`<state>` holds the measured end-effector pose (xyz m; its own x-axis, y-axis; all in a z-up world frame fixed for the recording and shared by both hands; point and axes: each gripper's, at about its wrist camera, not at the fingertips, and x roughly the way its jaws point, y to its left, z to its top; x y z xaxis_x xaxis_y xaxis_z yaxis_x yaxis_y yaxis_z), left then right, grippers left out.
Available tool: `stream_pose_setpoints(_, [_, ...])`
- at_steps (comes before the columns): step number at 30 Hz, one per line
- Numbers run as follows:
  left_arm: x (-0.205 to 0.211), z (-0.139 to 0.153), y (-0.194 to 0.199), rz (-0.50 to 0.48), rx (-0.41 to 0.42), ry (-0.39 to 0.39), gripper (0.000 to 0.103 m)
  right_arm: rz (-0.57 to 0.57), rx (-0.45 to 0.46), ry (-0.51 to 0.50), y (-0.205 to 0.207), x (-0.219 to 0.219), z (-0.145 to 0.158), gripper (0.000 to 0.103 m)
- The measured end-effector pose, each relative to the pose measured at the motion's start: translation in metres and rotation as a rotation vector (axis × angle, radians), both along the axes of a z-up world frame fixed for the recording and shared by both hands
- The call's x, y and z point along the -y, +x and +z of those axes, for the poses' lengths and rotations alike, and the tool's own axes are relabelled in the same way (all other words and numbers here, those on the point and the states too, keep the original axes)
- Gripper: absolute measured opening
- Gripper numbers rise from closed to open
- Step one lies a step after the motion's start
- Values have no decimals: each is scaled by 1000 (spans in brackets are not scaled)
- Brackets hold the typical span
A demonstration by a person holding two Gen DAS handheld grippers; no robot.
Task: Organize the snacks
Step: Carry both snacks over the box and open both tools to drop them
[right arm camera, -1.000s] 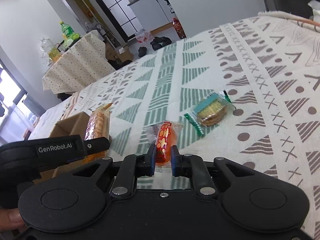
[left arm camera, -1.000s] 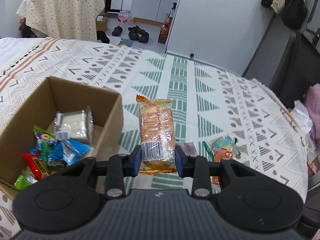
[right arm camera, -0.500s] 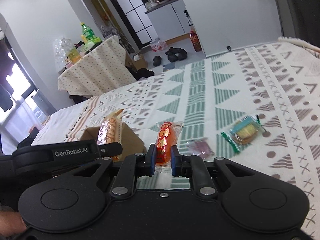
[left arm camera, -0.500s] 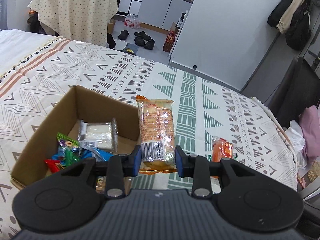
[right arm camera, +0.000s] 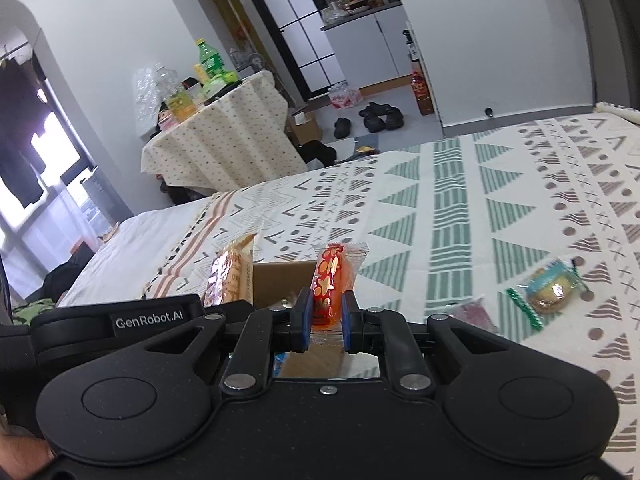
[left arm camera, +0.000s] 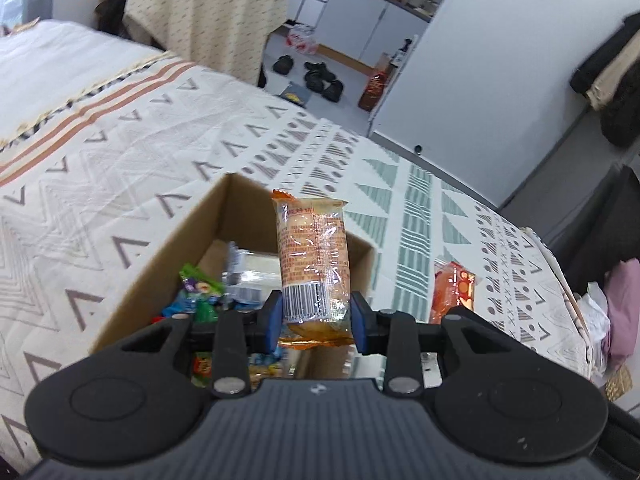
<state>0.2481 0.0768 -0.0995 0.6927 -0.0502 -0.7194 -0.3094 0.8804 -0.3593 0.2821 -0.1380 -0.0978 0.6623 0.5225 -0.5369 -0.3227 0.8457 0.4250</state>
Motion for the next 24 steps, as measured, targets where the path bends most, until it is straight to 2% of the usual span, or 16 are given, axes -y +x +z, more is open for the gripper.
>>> stream_pose_setpoints(11, [-42, -16, 10, 69, -40, -91, 35, 19, -10, -27, 7, -40, -2, 15])
stream_pose_setpoints(15, [-51, -25, 12, 101, -68, -112, 40, 17, -16, -36, 14, -50, -6, 15])
stream_pose_setpoints(22, [-57, -26, 11, 125, -64, -133, 60, 4, -19, -32, 25, -61, -8, 15])
stream_pose_setpoints(24, [-56, -26, 12, 125, -69, -130, 63, -10, -22, -38, 29, -63, -8, 23])
